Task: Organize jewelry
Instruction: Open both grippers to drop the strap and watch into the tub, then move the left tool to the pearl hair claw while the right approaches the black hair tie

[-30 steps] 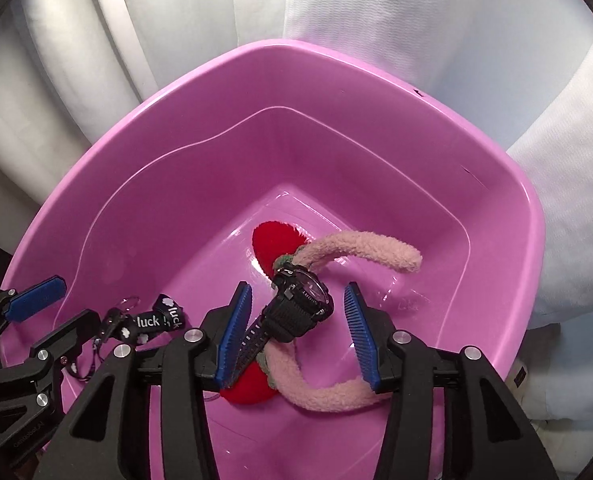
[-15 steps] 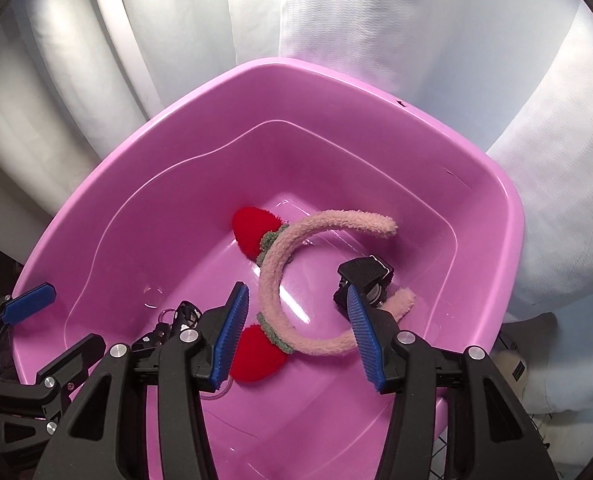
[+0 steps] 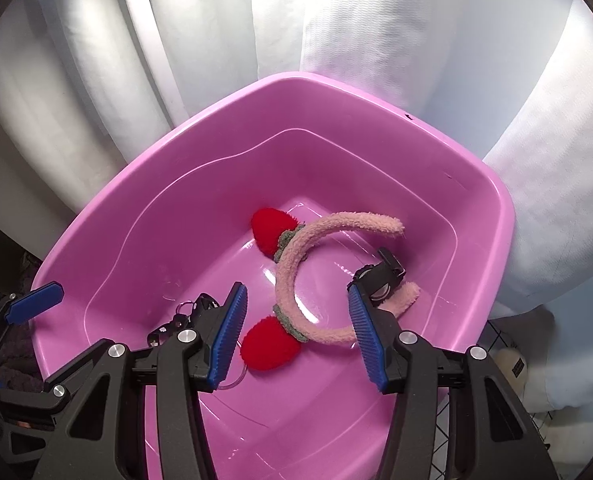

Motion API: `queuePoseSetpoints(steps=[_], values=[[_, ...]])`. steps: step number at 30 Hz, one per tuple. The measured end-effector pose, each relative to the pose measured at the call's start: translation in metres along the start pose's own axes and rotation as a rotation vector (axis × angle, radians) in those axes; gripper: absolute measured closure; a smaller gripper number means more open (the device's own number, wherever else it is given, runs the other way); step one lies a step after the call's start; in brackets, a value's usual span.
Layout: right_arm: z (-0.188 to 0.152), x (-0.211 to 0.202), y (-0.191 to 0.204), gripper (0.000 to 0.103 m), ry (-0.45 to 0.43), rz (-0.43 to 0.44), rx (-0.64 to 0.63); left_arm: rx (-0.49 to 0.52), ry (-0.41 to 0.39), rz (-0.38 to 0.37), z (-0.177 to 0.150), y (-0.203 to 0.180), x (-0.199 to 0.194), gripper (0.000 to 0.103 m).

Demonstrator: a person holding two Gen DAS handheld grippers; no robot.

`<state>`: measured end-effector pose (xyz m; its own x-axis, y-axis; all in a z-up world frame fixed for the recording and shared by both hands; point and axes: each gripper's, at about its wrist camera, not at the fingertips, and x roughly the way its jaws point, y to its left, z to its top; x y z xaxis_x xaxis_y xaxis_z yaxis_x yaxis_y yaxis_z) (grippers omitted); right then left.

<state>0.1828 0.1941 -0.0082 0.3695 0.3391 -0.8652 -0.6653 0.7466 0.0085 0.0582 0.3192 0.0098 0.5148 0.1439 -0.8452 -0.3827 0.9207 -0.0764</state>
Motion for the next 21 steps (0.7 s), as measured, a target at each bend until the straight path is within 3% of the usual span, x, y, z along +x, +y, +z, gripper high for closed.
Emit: queuePoseSetpoints(steps=[6,11,16,21], values=[[-0.008,-0.011,0.003,0.05,0.017,-0.01,0.003,-0.008,-0.014,0.011,-0.008,-0.003,-0.011,0.024],[-0.016,-0.021,0.005,0.04,0.0,0.006,-0.001,-0.021,-0.039,0.031,-0.015,-0.006,-0.024,0.018],[-0.027,-0.037,0.005,0.036,-0.022,0.012,0.01,-0.032,-0.071,0.056,-0.023,-0.009,-0.041,0.009],[-0.054,-0.057,0.0,0.033,-0.07,0.044,0.059,-0.048,-0.1,0.079,-0.034,-0.016,-0.058,0.008]])
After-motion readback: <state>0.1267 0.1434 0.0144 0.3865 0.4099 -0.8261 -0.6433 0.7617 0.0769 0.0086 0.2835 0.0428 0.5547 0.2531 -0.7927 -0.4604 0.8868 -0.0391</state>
